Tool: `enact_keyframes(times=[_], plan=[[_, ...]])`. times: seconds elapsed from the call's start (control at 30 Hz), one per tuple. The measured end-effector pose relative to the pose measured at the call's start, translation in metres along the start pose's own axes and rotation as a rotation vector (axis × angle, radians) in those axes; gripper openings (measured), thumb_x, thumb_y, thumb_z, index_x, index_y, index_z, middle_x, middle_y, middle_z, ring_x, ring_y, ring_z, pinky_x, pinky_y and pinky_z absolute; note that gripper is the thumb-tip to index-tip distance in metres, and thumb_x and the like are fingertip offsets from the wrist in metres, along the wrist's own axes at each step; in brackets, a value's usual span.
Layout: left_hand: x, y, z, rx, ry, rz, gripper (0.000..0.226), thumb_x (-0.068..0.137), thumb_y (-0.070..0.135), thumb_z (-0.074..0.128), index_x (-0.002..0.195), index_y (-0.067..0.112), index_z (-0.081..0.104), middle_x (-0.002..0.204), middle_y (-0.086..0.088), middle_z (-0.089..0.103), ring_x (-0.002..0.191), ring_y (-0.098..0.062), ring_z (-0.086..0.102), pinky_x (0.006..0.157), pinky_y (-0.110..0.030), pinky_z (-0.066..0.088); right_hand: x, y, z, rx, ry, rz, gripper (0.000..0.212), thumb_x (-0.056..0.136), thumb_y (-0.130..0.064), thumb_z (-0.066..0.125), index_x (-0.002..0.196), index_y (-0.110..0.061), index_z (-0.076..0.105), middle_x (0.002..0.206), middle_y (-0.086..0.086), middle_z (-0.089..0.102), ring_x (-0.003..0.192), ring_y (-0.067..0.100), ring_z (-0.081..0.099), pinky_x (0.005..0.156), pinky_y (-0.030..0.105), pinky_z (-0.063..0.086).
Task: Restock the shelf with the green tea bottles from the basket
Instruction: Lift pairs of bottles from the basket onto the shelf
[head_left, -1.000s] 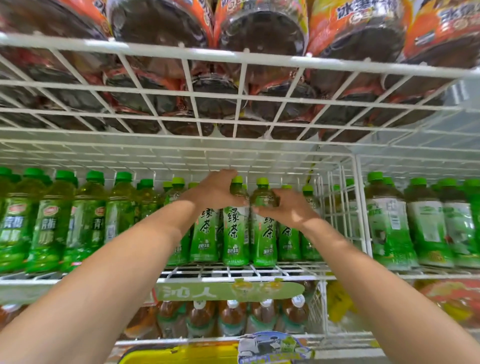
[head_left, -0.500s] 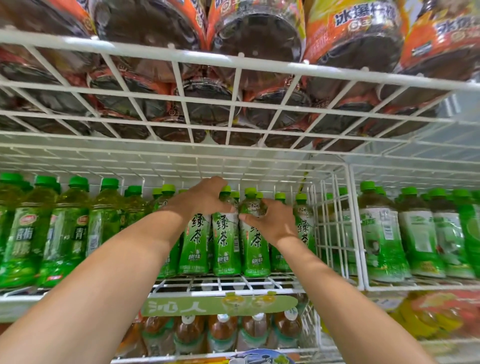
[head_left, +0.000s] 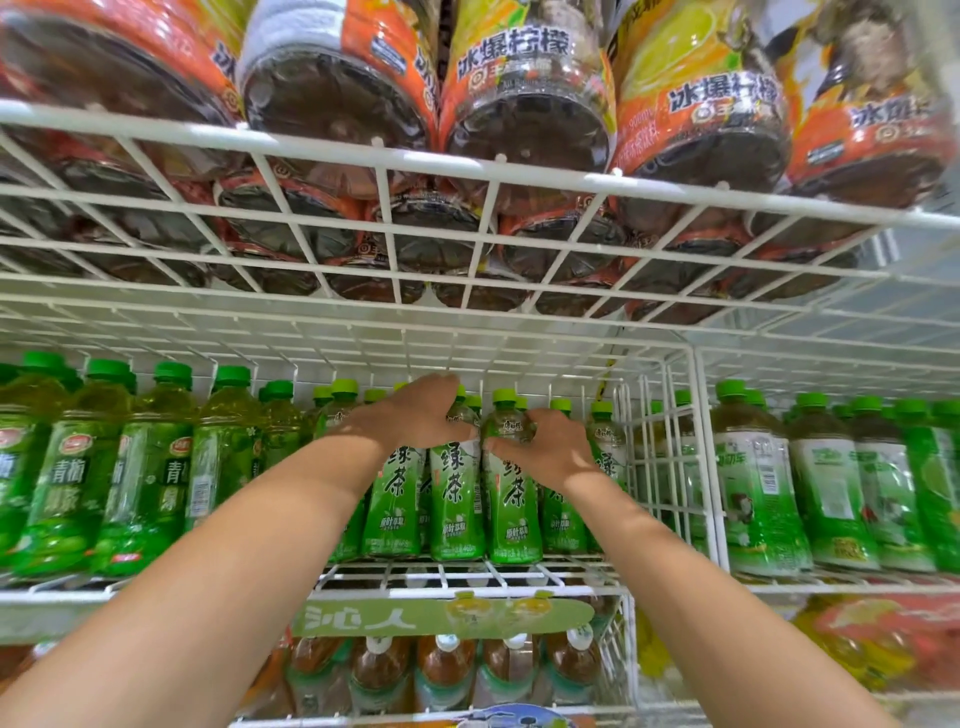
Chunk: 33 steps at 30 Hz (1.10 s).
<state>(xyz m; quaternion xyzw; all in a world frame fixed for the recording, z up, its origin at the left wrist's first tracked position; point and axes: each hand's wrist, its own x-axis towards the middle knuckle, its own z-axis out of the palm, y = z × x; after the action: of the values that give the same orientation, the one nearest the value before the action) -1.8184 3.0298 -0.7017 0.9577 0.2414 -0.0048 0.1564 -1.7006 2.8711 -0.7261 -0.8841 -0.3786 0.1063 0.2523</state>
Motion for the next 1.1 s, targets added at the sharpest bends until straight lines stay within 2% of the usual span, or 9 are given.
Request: enact_keyframes(times=[0.27,0.53,0.6,0.63,0.67,0.7,0.83,0.93,1.1], plan=[[-0.028,0.000,0.002,0.091,0.060,0.046,0.085,0.100,0.056,0.047,0.160,0.006,0.012,0.167,-0.015,0.016,0.153,-0.030,0.019,0.123,-0.043,0.024,-0.009,-0.004,-0.017,-0.089,-0.112,-0.064,0.065,0.102,-0.057,0.044,0.144,-0.008,0.049,0.142,0.013,0.058,0.124,0.030,0.058,0.101,0.036,0.049],[-0.098,0.019,-0.021,0.102,-0.012,0.015,0.072,0.101,0.062,0.034,0.157,0.018,0.028,0.163,-0.009,0.029,0.149,-0.027,0.030,0.120,-0.044,0.029,-0.046,-0.013,-0.039,-0.286,-0.116,-0.205,0.060,0.103,-0.055,0.042,0.149,-0.016,0.043,0.153,0.011,0.046,0.134,0.031,0.050,0.109,0.042,0.044],[-0.122,0.027,-0.022,0.053,-0.023,0.005,0.065,0.101,0.060,0.038,0.150,0.018,0.038,0.154,-0.009,0.043,0.138,-0.027,0.044,0.111,-0.039,0.038,-0.066,-0.016,-0.043,-0.313,-0.126,-0.278,0.057,0.103,-0.053,0.043,0.151,-0.023,0.040,0.157,0.009,0.040,0.140,0.029,0.044,0.113,0.043,0.040],[-0.133,0.030,-0.021,0.042,-0.035,-0.007,0.059,0.102,0.059,0.039,0.141,0.016,0.045,0.143,-0.010,0.052,0.126,-0.026,0.052,0.100,-0.035,0.044,-0.077,-0.018,-0.045,-0.325,-0.135,-0.312,0.058,0.103,-0.055,0.043,0.153,-0.027,0.036,0.161,0.006,0.034,0.145,0.028,0.037,0.116,0.046,0.035],[-0.144,0.033,-0.021,0.052,-0.043,-0.006,0.054,0.102,0.059,0.040,0.131,0.015,0.049,0.130,-0.008,0.058,0.115,-0.024,0.056,0.088,-0.032,0.045,-0.086,-0.018,-0.046,-0.346,-0.137,-0.347,0.061,0.102,-0.057,0.042,0.156,-0.029,0.032,0.164,0.004,0.029,0.149,0.028,0.032,0.119,0.048,0.031],[-0.155,0.036,-0.021,0.070,-0.033,0.011,0.055,0.101,0.060,0.040,0.131,0.015,0.051,0.131,-0.007,0.059,0.113,-0.024,0.057,0.085,-0.031,0.043,-0.095,-0.018,-0.047,-0.370,-0.131,-0.377,0.065,0.102,-0.060,0.041,0.157,-0.028,0.029,0.165,0.004,0.027,0.150,0.028,0.029,0.120,0.049,0.030],[-0.194,0.036,-0.015,0.189,0.063,0.189,0.073,0.101,0.060,0.040,0.157,0.015,0.028,0.158,-0.010,0.038,0.144,-0.025,0.036,0.116,-0.038,0.033,-0.134,-0.013,-0.051,-0.380,-0.135,-0.430,0.072,0.100,-0.065,0.038,0.160,-0.026,0.024,0.163,0.002,0.030,0.150,0.025,0.028,0.119,0.047,0.032],[-0.228,0.042,-0.010,0.219,0.080,0.254,0.074,0.101,0.059,0.038,0.160,0.018,0.021,0.164,-0.005,0.028,0.150,-0.018,0.026,0.121,-0.031,0.024,-0.170,-0.006,-0.050,-0.366,-0.069,-0.530,0.071,0.101,-0.060,0.040,0.160,-0.024,0.025,0.162,0.002,0.032,0.149,0.019,0.028,0.119,0.038,0.032],[-0.277,0.042,0.020,0.260,0.168,0.271,0.081,0.096,0.069,0.023,0.159,0.018,0.025,0.163,-0.005,0.030,0.150,-0.018,0.025,0.123,-0.032,0.023,-0.227,0.008,-0.035,-0.405,0.023,-0.611,0.067,0.102,-0.056,0.040,0.159,-0.021,0.031,0.159,-0.001,0.037,0.146,0.015,0.031,0.116,0.031,0.034]])
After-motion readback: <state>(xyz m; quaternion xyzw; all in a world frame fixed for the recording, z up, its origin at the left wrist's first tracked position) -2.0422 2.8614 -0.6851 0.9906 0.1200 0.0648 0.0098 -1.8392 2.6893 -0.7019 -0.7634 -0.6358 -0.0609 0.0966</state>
